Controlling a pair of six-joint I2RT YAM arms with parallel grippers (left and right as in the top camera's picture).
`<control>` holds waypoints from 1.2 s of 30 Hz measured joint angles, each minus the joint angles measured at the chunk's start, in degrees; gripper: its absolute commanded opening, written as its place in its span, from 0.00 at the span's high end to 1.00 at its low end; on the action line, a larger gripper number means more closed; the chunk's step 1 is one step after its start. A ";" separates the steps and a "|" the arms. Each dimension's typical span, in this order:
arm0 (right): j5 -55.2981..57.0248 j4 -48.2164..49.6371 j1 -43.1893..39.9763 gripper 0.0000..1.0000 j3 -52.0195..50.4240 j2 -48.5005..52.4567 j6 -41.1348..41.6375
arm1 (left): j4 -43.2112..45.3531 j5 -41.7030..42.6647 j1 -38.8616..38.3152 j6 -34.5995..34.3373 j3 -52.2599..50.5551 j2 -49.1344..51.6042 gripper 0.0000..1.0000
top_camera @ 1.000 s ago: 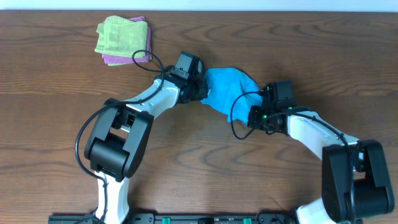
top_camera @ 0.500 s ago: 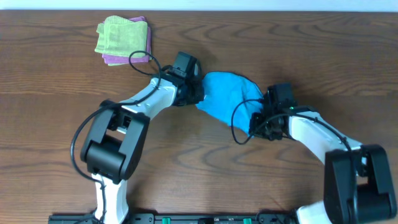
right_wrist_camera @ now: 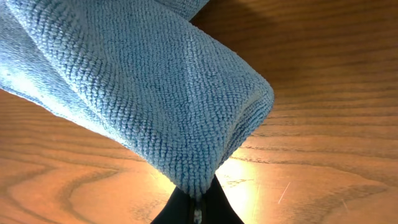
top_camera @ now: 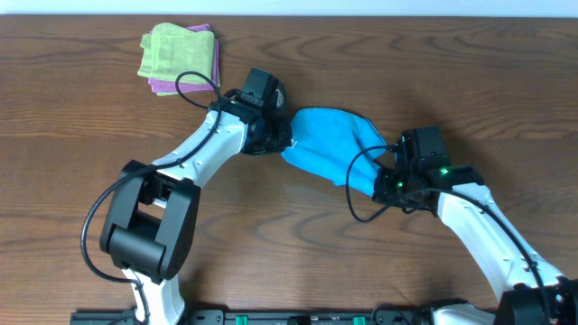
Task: Fold the cloth
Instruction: 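Pull the cloth taut between both grippers, spreading the corners apart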
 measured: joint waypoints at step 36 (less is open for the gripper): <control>4.85 4.15 1.79 0.99 26.86 0.00 -12.85 | -2.01 1.07 6.40 5.86 12.66 -15.45 0.94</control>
